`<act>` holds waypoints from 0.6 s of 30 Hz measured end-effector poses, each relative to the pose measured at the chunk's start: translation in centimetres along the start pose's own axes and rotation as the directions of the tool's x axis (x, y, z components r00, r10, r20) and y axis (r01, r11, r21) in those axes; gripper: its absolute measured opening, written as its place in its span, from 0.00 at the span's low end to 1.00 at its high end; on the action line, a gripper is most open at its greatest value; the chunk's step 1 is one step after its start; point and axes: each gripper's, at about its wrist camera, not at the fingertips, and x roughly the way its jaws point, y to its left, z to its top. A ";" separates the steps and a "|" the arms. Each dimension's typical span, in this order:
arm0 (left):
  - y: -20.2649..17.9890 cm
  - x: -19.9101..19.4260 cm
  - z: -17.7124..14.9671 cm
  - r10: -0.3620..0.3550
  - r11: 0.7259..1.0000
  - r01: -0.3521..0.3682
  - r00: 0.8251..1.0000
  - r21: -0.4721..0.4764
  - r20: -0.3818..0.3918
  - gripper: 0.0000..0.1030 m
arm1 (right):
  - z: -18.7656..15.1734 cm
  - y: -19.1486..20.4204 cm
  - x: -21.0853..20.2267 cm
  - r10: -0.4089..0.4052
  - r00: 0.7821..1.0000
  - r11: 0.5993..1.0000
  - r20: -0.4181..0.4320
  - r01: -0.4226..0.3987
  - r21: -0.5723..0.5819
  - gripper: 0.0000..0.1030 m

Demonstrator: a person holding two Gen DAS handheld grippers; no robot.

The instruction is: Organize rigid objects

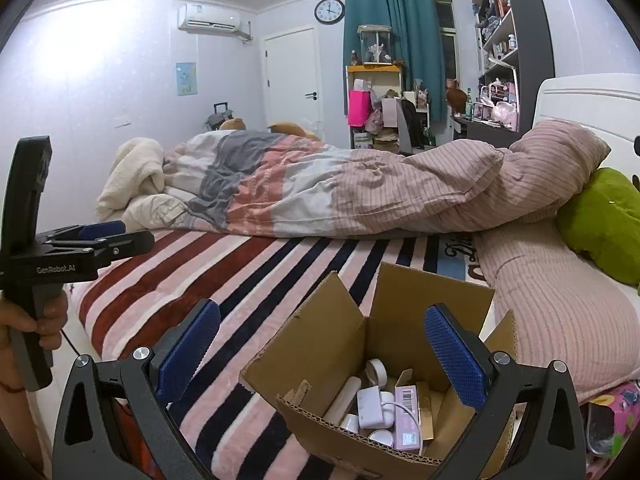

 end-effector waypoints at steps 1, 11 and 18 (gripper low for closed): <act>0.0 0.0 0.0 0.001 1.000 -0.001 1.000 0.001 -0.001 0.90 | 0.0 0.0 0.0 -0.001 1.000 1.000 0.001 0.001 -0.001 1.00; 0.6 -0.3 -0.3 0.014 1.000 -0.014 1.000 0.000 0.000 0.90 | 0.0 0.3 0.0 -0.004 1.000 1.000 0.001 0.004 0.000 1.00; 1.0 -0.5 -0.4 0.028 1.000 -0.028 1.000 0.001 0.001 0.90 | 0.0 0.2 -0.1 0.010 1.000 1.000 0.004 -0.010 -0.004 1.00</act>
